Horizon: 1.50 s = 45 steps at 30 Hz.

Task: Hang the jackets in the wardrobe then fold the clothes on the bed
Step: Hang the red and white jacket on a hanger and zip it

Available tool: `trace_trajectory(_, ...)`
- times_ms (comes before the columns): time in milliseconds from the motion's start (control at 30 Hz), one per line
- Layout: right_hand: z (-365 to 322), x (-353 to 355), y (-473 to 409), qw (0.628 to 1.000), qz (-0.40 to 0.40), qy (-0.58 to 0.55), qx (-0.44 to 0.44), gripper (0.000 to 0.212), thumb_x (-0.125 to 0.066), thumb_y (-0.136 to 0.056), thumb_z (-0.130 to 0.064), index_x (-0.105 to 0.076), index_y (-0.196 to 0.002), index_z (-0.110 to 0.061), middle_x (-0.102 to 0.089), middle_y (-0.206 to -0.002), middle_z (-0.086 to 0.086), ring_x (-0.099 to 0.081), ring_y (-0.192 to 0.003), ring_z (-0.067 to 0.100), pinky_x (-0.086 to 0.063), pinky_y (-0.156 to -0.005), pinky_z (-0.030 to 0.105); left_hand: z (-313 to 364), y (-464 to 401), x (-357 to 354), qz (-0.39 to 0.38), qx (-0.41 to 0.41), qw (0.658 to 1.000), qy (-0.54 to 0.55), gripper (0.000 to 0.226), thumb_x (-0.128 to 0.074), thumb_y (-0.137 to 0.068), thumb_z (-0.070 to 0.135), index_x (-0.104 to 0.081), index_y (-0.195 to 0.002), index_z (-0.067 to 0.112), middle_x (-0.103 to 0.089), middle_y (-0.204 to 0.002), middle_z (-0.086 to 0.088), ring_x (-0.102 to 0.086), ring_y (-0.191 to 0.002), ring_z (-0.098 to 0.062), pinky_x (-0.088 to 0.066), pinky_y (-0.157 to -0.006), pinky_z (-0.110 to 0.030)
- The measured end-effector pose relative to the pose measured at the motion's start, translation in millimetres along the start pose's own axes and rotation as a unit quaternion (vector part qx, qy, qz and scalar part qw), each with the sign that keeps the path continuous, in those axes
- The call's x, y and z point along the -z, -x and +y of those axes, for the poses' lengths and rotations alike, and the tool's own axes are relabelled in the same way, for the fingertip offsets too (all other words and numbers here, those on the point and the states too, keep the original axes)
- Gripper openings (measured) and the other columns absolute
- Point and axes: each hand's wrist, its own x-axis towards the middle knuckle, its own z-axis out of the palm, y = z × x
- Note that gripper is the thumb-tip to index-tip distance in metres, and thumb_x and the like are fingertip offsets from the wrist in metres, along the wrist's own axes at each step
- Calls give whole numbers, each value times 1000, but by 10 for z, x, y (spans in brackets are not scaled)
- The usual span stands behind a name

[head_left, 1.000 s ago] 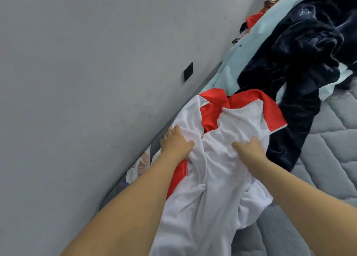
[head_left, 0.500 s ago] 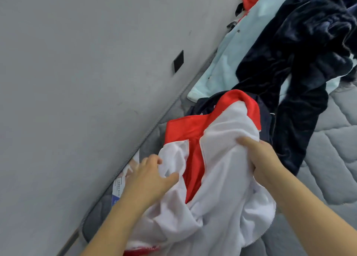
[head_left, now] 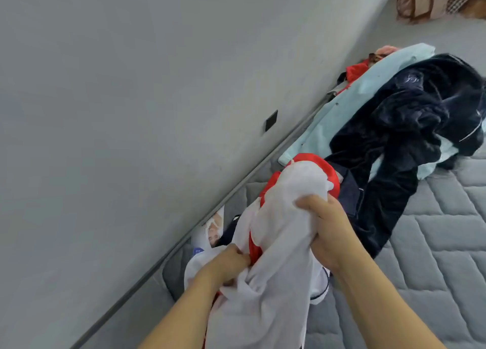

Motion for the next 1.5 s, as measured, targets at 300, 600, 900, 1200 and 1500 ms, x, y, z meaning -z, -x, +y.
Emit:
trace_trajectory(300,-1100,-1179,2200,955,-240,60,166,35,-55,-58,-8,-73,-83,-24,-70,-82,4,-66,-81,24,-54,-72,40,-581,2547,90,80,-165,945,272,20,-61,-75,29,-76,-88,26,-75,-99,-2,-70,-96,-15,-56,-78,-25)
trace_trajectory(600,-1016,-2276,4252,868,-416,133,237,22,-53,-81,-10,-67,-93,-23,-69,-80,-7,-67,-77,9,-54,-66,24,-1786,5248,210,326,-234,628,667,33,-51,-79,12,-76,-100,13,-71,-107,-20,-71,-94,-31,-59,-72,-44)
trace_trajectory(900,111,-2804,5887,756,-543,269,248,15,-47,-86,-7,-53,-83,-20,-56,-79,-6,-57,-76,12,-44,-65,24,-2979,6462,-854,298,-215,442,818,35,-59,-91,29,-69,-117,8,-65,-121,-21,-63,-109,-36,-47,-100,-54)
trace_trajectory(1200,1191,-2613,7439,634,-676,347,141,18,-45,-90,-15,-62,-94,-15,-66,-93,1,-62,-88,19,-48,-74,32,-3614,7437,-2219,434,-192,198,858,37,-56,-82,20,-74,-99,-7,-68,-107,-30,-70,-89,-43,-58,-71,-51)
trace_trajectory(1500,2036,-1480,9182,344,-864,323,176,16,-45,-89,-13,-55,-82,-23,-58,-82,-8,-54,-78,9,-44,-68,23,-3853,8520,-4319,612,-176,-18,771,27,-52,-80,13,-76,-83,1,-69,-104,-23,-68,-92,-37,-43,-103,-52)
